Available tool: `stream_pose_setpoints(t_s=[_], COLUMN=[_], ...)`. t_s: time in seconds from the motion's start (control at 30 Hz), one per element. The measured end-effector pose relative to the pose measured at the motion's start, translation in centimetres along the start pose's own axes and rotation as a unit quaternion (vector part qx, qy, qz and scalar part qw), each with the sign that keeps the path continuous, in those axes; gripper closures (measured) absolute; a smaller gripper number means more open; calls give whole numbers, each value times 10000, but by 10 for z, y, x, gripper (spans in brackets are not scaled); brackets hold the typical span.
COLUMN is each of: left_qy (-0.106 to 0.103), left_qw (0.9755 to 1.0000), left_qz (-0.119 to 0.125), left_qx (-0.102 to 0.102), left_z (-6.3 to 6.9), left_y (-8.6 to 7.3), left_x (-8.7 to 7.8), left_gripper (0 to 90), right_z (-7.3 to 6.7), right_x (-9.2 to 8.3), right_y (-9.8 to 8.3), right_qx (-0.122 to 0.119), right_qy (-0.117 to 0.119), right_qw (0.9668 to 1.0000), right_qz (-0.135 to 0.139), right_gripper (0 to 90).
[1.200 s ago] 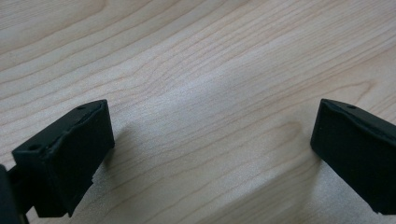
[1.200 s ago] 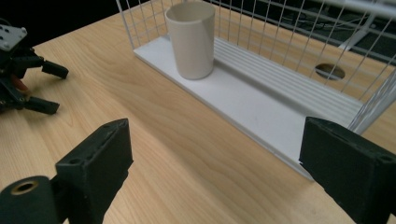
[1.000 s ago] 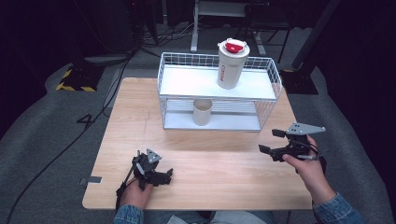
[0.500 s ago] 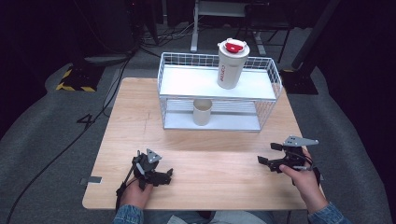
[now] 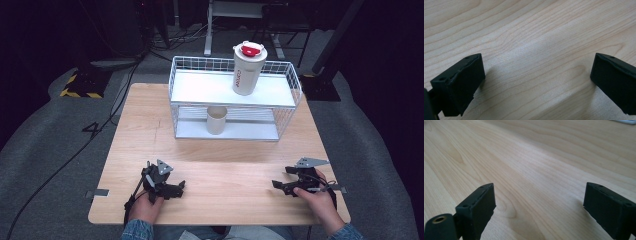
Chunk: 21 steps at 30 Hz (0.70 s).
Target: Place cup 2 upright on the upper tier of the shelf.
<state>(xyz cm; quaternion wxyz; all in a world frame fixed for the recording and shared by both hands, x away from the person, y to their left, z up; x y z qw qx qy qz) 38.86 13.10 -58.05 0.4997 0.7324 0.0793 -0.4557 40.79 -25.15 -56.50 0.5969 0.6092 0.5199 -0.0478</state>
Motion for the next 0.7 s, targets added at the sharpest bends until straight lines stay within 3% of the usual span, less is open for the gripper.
stream_pose_setpoints(t_s=[0.23,0.33,0.4,0.7], left_qy=[10,3,12,-4], left_qw=[10000,10000,10000,10000], left_qz=[4,5,7,-4], left_qx=[-1,2,-7,-3], left_z=[0,0,0,0], left_y=[0,0,0,0], left_x=[0,0,0,0], left_gripper=[0,0,0,0], right_z=[-3,-4,-6,-7], right_x=[5,10,13,14], right_y=[-4,-6,-6,-6], right_qx=[-418,-753,-781,-722], right_qy=[-226,-396,-419,-447], right_qw=[9988,9964,9960,9964], right_qz=[-71,-44,-69,-61], right_gripper=[110,42,1,0])
Point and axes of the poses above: each handheld gripper's, and its own axes: x roughly forward along the jaws, y roughly out of its top, z roughly to its right, the point moved 10 cm from there along x, roughly forward along the jaws, and after that the axes turned 10 degrees about x, right-handed, at the moved point
